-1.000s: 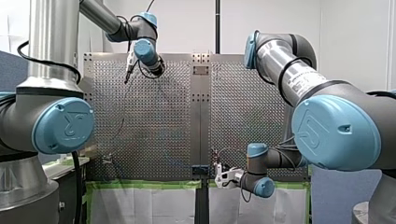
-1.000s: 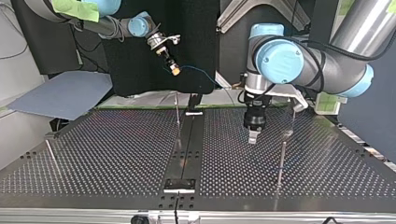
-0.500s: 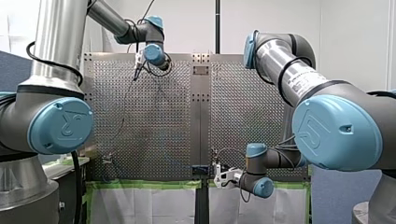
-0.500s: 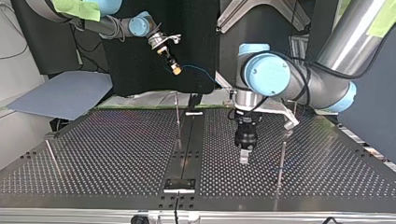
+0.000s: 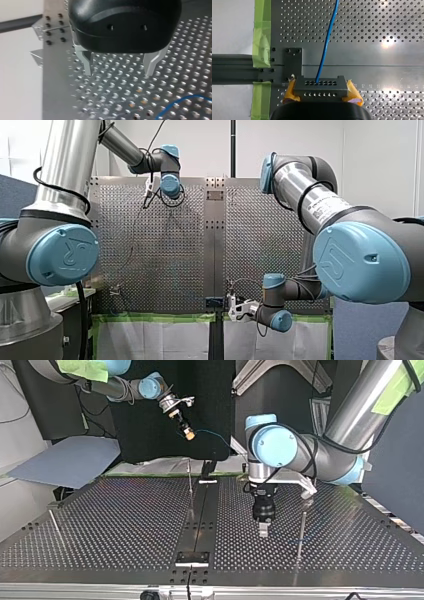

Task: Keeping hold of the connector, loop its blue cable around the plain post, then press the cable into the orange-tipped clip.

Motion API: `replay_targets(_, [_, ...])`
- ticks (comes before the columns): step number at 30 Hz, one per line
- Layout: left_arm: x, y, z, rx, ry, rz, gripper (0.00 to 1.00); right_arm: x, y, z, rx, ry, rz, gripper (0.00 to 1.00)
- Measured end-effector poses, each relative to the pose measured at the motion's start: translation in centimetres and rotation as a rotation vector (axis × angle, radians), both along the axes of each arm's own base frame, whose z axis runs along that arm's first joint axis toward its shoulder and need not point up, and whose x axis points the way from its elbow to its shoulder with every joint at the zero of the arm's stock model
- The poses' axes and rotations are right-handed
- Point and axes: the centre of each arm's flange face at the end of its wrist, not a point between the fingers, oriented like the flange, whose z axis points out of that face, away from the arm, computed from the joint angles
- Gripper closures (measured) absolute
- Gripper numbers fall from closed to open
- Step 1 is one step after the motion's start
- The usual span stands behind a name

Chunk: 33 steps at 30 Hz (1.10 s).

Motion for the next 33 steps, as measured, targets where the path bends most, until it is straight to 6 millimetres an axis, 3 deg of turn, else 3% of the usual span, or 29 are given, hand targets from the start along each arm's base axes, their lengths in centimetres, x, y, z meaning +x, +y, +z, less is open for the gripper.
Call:
replay_targets(9, [0.4,-0.6,-3.1,0.096,0.067,0.066,0.0,0.1,0.1,0.0,0.0,0.0,0.002,1.0])
replay_targets(23, [0.5,-0.6,-3.2,0.184,0.066,0.117,0.0,0.3,0.3,0.0,-0.001,0.0,0.008,1.0])
replay_targets(33, [2.0,-1.0,-5.1,0.217,0.085,0.155,0.0,0.4,0.4,0.0,-0.003,-0.001,0.01,1.0])
